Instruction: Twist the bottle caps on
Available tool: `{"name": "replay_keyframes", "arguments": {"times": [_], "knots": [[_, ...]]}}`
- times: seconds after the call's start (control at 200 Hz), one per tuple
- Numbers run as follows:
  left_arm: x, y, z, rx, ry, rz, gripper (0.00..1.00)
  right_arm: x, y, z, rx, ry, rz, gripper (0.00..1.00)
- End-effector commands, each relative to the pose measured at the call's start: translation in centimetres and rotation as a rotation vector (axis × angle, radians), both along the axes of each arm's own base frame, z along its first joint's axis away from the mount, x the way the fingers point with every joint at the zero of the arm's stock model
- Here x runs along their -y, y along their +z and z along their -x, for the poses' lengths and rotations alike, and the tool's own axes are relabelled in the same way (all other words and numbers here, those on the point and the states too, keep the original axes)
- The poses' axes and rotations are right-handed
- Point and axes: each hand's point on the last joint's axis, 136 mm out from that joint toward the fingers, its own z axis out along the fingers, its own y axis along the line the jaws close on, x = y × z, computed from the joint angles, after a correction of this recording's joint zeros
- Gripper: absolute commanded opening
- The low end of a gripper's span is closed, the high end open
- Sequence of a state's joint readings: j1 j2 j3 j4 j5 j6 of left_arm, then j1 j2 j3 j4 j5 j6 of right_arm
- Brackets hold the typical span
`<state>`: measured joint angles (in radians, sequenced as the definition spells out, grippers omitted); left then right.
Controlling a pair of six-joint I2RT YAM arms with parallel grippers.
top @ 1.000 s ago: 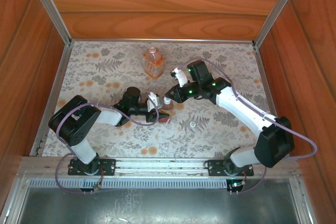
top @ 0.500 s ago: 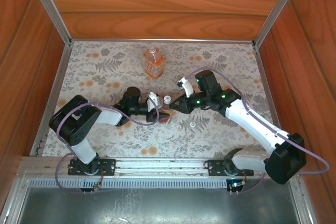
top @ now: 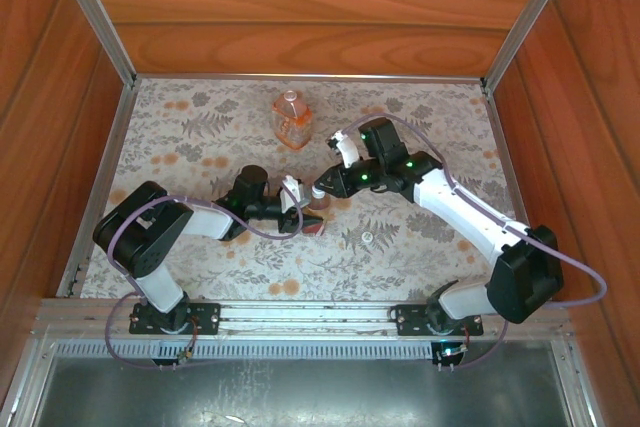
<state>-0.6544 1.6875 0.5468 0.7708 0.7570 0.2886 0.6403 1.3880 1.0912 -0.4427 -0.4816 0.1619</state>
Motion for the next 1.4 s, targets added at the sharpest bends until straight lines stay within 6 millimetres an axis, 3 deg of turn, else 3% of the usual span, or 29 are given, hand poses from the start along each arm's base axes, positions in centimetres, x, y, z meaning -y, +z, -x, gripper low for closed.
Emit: {"name": "replay_keyframes", "arguments": {"times": [0.0, 0.24, 0.415, 0.635, 0.86, 1.044, 1.394], "knots": [[-0.7, -2.2, 0.2, -0.088, 0.035, -0.062, 0.55, 0.0, 0.3, 2.5, -0.052, 0.084, -0.04, 0.2], [-0.7, -2.3, 0.0, -0.096, 0.04, -0.061, 0.55, 1.0, -1.0, 6.9, -0.171, 0.153, -0.082, 0.18], [-0.6, -2.1, 0.1, -0.089, 0.031, -0.058, 0.55, 1.7, 0.5, 5.9, -0.066, 0.089, -0.075, 0.21], [-0.6, -1.9, 0.4, -0.08, 0.018, -0.052, 0.55, 2.0, 1.6, 2.4, 0.136, 0.022, -0.032, 0.51], [-0.5, -1.7, 0.9, -0.077, -0.015, -0.041, 0.55, 2.1, 1.5, 3.5, 0.445, 0.272, -0.013, 0.78], [-0.1, -1.7, 1.8, -0.099, -0.07, -0.027, 0.55, 2.2, 0.6, 3.9, 0.584, 0.397, -0.003, 0.75], [-0.1, -1.8, 2.1, -0.101, -0.085, -0.025, 0.55, 0.9, 0.5, 2.7, 0.523, 0.434, -0.037, 0.57]]}}
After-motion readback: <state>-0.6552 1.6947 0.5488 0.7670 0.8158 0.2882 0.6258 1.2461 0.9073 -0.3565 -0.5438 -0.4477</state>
